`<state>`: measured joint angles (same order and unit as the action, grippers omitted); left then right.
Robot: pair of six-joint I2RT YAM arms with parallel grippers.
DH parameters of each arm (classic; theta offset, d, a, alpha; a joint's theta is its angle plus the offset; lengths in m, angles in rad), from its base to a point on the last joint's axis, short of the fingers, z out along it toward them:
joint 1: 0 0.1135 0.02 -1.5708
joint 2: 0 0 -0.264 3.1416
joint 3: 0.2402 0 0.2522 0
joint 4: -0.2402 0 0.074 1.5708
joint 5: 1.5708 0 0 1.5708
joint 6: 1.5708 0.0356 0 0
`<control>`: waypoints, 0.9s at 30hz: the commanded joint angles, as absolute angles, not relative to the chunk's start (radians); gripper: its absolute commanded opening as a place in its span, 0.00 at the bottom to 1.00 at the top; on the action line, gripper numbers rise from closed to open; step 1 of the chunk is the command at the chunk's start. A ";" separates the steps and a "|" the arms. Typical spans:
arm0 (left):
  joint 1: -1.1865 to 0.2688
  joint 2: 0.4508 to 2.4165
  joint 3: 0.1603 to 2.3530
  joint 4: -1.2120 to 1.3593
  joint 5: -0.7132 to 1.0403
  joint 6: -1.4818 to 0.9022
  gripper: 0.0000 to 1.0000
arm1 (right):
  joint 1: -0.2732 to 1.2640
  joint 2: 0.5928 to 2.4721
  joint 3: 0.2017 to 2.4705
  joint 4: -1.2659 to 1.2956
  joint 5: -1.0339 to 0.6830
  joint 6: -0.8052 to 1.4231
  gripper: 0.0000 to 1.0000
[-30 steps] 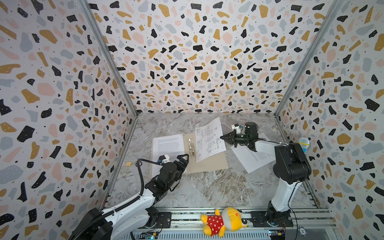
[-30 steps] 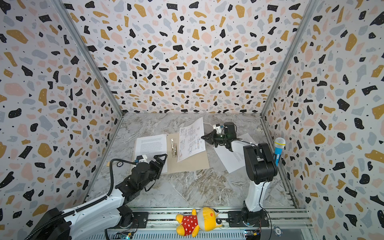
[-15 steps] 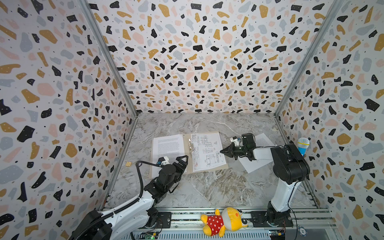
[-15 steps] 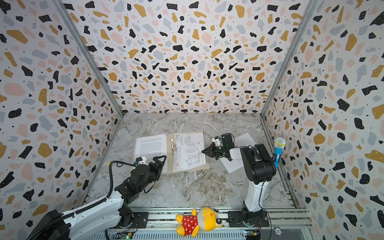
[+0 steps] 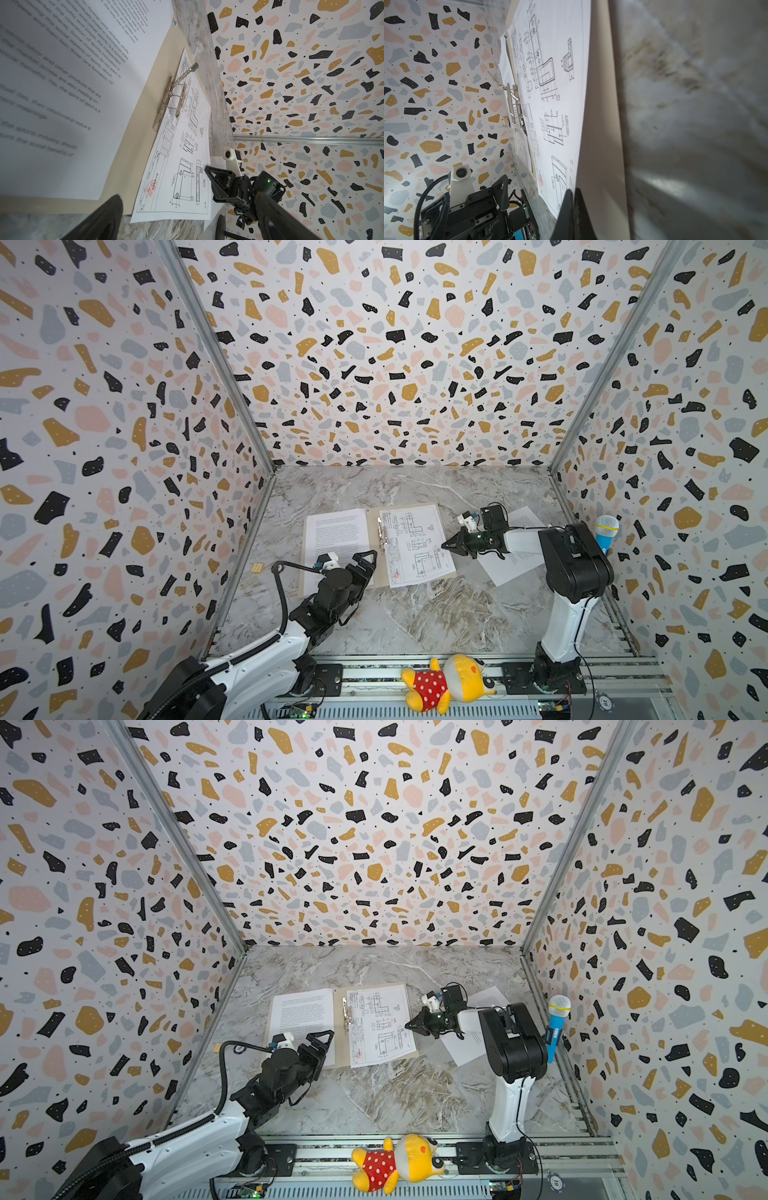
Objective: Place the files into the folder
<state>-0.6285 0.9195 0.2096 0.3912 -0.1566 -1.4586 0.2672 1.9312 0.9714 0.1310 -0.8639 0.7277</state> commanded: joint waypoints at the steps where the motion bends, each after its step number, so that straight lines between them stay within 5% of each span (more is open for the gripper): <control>1: -0.621 0.934 0.208 0.434 -0.151 -1.450 1.00 | 0.273 1.923 0.974 0.153 -0.857 0.750 0.00; 15: -0.621 1.003 0.254 0.444 -0.122 -1.423 1.00 | 0.285 1.943 1.003 0.181 -0.830 0.781 0.00; 16: -0.621 1.002 0.263 0.433 -0.120 -1.416 1.00 | 0.287 1.944 1.008 0.166 -0.831 0.769 0.05; 18: -0.620 0.989 0.289 0.390 -0.131 -1.395 1.00 | 0.287 1.931 1.014 0.111 -0.812 0.733 0.46; 20: -0.620 0.971 0.327 0.334 -0.149 -1.359 0.99 | 0.284 1.893 1.015 0.054 -0.767 0.688 0.74; 23: -0.617 0.987 0.416 0.273 -0.167 -1.276 0.99 | 0.281 1.812 1.023 -0.024 -0.681 0.628 0.99; 27: -0.595 1.206 0.680 0.186 -0.075 -1.093 1.00 | 0.279 1.704 1.085 -0.212 -0.465 0.521 0.99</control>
<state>-0.6106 1.0859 0.5247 0.2363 -0.1303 -1.2652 0.2825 1.7931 1.0252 -0.0235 -0.6556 0.6315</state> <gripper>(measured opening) 0.995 0.990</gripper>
